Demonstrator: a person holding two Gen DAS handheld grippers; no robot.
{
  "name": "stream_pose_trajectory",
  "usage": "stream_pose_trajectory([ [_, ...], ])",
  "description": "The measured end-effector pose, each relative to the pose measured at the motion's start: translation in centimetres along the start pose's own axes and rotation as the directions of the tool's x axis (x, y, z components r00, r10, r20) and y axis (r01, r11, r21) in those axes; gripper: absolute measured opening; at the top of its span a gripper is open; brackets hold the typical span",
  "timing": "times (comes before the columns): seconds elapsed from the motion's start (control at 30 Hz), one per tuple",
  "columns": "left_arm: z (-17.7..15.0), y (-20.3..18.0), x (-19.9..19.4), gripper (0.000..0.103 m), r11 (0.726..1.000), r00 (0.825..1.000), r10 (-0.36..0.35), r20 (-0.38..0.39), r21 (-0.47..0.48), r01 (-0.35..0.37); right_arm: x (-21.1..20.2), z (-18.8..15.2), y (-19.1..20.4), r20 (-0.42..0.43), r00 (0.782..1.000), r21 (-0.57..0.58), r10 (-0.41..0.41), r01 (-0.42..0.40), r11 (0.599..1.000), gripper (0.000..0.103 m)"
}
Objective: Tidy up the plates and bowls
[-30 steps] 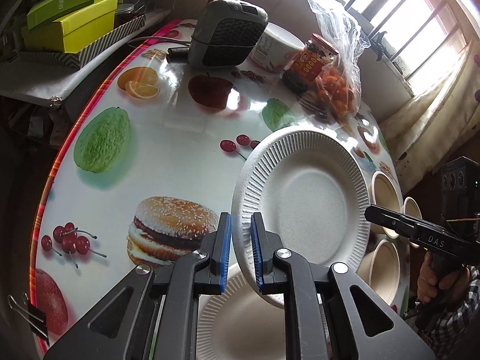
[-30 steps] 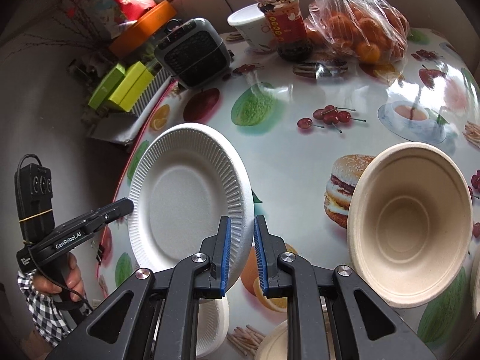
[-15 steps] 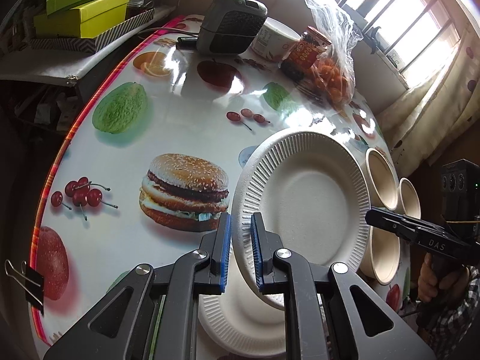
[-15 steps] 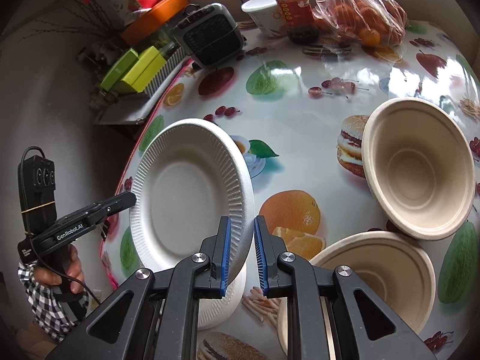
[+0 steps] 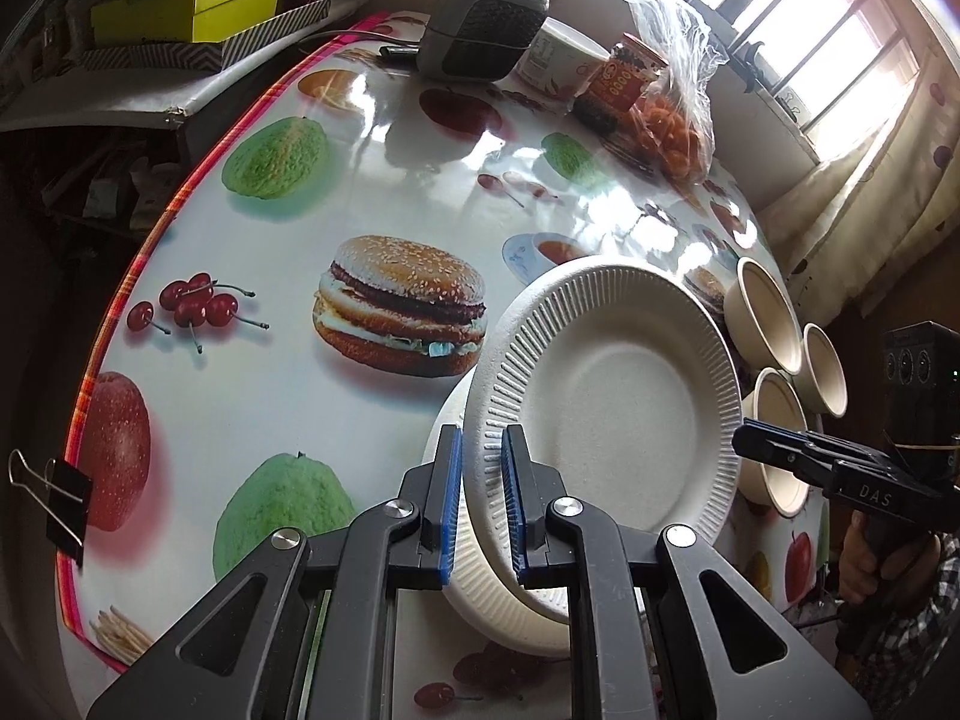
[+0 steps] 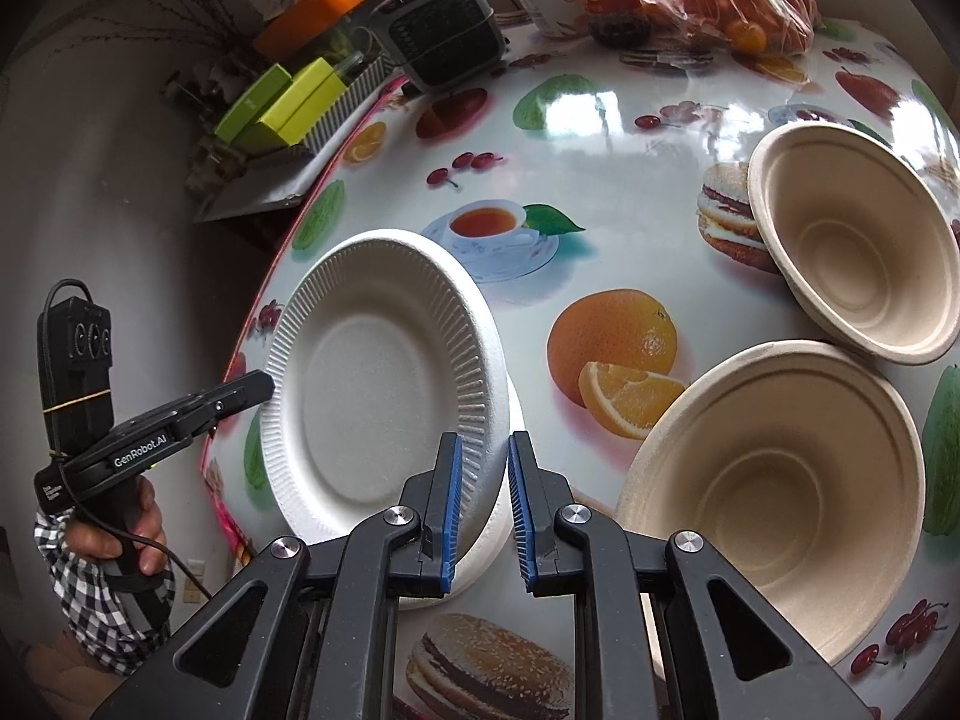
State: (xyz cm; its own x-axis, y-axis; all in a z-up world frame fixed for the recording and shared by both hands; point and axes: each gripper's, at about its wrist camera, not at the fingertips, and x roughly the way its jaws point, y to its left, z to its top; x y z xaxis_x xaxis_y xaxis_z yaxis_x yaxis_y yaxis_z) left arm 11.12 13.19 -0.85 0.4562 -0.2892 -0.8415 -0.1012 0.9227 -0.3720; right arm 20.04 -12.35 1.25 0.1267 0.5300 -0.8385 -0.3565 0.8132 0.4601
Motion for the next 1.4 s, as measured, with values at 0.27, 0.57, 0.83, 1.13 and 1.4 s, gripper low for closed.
stream_pose_trajectory([
  [0.27,-1.2,0.6,0.2,0.014,1.000,1.000,0.006,-0.014,-0.008,-0.006,0.4,-1.3,0.4,-0.015,1.000,-0.011,-0.004,0.003,1.000,0.016],
  [0.57,-1.8,0.9,0.3,0.014,1.000,1.000,0.008,-0.022,-0.012,-0.009,1.1,-2.1,0.5,-0.033,0.999,-0.013,-0.014,0.014,1.000,0.016],
  [0.83,-1.9,1.0,0.6,0.014,1.000,1.000,0.013,-0.028,-0.020,-0.014,1.4,-2.0,0.8,-0.037,0.999,-0.027,-0.031,0.030,0.999,0.017],
  [1.13,-1.9,1.1,0.8,0.014,1.000,0.999,0.013,-0.038,-0.025,-0.014,1.8,-2.2,0.7,-0.047,0.998,-0.025,-0.036,0.035,0.999,0.018],
  [1.4,-1.9,1.2,1.0,0.014,0.999,0.999,0.019,-0.039,-0.027,-0.020,1.8,-2.2,0.7,-0.044,0.998,-0.024,-0.038,0.037,0.999,0.018],
])
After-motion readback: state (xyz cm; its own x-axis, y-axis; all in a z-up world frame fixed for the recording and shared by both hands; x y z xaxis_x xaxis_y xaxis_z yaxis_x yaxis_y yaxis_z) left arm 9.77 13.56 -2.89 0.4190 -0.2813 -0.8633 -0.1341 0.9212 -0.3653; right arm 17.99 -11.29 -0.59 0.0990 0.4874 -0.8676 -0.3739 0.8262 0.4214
